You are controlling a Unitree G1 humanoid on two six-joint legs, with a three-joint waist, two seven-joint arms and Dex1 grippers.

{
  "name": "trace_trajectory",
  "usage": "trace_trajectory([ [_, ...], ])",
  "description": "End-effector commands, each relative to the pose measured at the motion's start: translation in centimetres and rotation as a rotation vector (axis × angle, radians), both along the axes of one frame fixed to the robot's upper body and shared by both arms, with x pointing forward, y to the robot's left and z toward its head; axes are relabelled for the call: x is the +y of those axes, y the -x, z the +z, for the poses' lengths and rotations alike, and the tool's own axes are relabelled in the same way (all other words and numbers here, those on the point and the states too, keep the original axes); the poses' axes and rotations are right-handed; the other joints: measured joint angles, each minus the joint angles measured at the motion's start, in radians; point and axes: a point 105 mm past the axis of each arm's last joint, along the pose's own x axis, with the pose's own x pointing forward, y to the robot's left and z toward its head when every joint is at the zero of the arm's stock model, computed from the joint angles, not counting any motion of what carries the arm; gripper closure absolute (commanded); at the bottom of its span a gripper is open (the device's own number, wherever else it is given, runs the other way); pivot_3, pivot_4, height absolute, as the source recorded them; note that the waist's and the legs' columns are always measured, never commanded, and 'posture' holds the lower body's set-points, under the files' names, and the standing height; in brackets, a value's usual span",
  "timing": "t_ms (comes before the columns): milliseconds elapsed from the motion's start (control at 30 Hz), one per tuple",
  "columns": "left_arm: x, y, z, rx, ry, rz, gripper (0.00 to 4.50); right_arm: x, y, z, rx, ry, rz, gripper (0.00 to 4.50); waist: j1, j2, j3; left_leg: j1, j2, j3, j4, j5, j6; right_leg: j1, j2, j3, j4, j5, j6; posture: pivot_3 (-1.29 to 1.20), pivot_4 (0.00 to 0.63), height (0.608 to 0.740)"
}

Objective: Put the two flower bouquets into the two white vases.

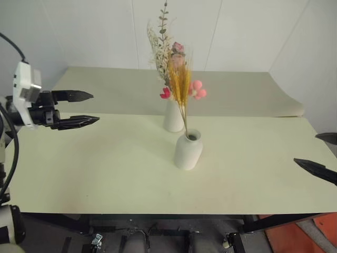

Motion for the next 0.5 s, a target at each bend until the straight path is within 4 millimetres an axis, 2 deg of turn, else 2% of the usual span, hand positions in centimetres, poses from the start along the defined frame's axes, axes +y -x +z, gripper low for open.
trace_trajectory([
  [33,0.5,1.9,1.8,-0.061,-0.008,0.021,0.77,0.0,-1.0,1.0,-0.052,0.023,0.008,0.0,-0.005,0.0,0.0,0.0,0.0,0.0,0.0,0.0,0.0,0.0,0.0,0.0,0.0,0.0,0.0,0.0,0.15,0.74],
  [233,1.7,2.7,0.7,-0.013,-0.008,0.094,0.77,0.1,-2.3,0.7,-0.046,0.032,0.029,0.0,-0.003,0.0,0.0,0.003,0.001,0.002,-0.003,0.0,0.0,-0.001,0.0,0.001,0.001,0.0,-0.001,0.0,0.15,0.74],
  [500,4.8,3.8,1.9,-0.011,-0.101,0.237,0.77,-0.1,-2.9,0.7,-0.008,0.047,0.051,0.0,-0.001,0.0,0.0,0.002,0.001,0.003,-0.003,0.0,0.0,-0.002,0.0,0.001,0.0,-0.001,-0.001,0.0,0.15,0.74],
])
